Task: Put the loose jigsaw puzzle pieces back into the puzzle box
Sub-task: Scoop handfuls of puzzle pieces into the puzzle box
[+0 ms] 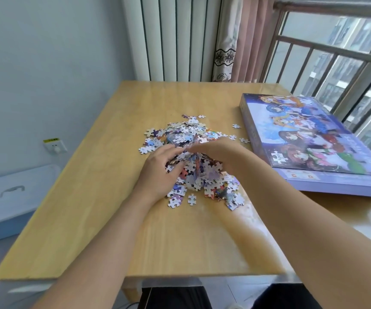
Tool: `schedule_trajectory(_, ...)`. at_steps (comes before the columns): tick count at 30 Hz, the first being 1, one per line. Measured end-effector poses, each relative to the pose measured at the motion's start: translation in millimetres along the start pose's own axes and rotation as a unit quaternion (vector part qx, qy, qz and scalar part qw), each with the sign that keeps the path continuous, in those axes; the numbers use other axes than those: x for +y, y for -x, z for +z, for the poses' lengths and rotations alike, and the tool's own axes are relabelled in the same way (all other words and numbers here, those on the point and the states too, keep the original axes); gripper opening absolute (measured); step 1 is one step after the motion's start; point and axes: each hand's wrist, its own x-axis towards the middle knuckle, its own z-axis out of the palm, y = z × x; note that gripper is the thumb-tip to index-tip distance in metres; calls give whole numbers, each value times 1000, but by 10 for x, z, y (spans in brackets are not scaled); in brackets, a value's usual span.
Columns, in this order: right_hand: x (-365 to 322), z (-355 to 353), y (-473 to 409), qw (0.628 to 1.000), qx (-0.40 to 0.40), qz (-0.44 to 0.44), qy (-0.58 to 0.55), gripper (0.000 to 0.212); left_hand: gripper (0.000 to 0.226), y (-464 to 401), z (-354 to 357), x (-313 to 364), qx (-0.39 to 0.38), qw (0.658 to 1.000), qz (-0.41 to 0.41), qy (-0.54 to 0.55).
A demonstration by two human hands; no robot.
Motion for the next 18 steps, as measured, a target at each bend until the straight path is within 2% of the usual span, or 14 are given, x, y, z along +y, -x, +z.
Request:
schedule_trajectory(5,-103,53,32,998,-11,-20,65,86,39,4,-7,17,17,999,31,35)
schedule_trajectory(8,-147,101,59,994,5,-18,103,69,48,2,9,4,14,999,19,39)
schedule_trajectory(18,-178,208,9,993,15,-15,113,47,69,10,33,-10,13,995,4,99)
